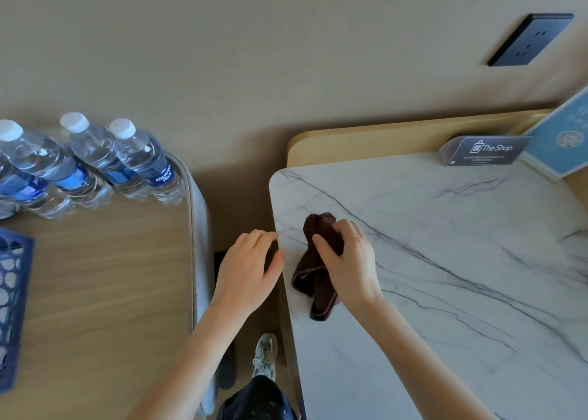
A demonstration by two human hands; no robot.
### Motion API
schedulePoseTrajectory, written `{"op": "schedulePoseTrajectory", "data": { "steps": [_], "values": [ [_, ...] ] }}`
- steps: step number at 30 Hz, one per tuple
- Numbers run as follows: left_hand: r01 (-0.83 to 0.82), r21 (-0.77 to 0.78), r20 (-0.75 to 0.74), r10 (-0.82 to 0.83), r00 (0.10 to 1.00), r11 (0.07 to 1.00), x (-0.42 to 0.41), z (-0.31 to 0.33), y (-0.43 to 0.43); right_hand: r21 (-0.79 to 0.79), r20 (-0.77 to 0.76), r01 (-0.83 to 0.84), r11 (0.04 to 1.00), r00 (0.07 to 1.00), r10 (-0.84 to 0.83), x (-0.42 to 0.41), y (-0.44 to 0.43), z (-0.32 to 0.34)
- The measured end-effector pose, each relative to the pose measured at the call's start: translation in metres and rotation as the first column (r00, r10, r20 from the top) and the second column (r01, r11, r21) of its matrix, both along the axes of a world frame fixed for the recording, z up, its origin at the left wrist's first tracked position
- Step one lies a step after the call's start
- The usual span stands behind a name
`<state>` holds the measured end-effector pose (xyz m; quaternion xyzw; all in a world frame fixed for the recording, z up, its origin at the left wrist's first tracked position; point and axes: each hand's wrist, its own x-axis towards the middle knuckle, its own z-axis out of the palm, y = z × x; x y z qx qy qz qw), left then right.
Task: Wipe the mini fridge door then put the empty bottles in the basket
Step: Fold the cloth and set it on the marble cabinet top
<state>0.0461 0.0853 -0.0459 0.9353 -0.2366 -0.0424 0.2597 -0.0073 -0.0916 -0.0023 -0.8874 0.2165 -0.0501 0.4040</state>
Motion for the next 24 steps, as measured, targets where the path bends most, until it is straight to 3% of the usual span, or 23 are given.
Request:
{"op": "schedulePoseTrajectory", "data": {
  "steps": [3,6,10,13,18,20,22,24],
  "values": [
    [-0.045,-0.024,0.017,0.045,0.999,0.999,0.004,0.009,0.0,0.185,0.089,0.041,0.982,0.994,-0.058,0.002,-0.003,0.021],
    [-0.063,-0.064,0.064,0.068,0.996,0.996,0.006,0.02,-0.002,0.437,0.157,0.076,0.896,0.975,-0.159,0.0,-0.009,0.038],
    [-0.036,-0.109,0.135,0.051,0.99,0.993,0.006,0.029,-0.009,0.591,0.035,0.218,0.776,0.955,-0.295,0.003,-0.032,0.019],
    [-0.009,-0.09,0.107,0.018,0.994,0.996,0.003,0.021,-0.015,0.472,-0.104,0.325,0.819,0.943,-0.315,0.0,-0.048,-0.023],
    [0.044,-0.056,0.05,-0.041,0.998,0.997,-0.008,0.004,-0.022,0.291,-0.181,0.381,0.878,0.922,-0.341,-0.015,-0.071,-0.063],
    [0.057,-0.043,0.049,-0.055,0.997,0.997,-0.011,0.0,-0.023,0.188,-0.169,0.33,0.925,0.939,-0.301,-0.018,-0.076,-0.06],
    [0.069,-0.028,0.035,-0.068,0.997,0.997,-0.013,-0.003,-0.025,-0.019,-0.116,0.212,0.977,0.97,-0.213,-0.022,-0.075,-0.055],
    [0.081,-0.02,0.025,-0.08,0.996,0.997,-0.014,-0.006,-0.027,-0.231,0.006,0.026,0.973,1.0,-0.025,-0.023,-0.069,-0.054]
  ]
}}
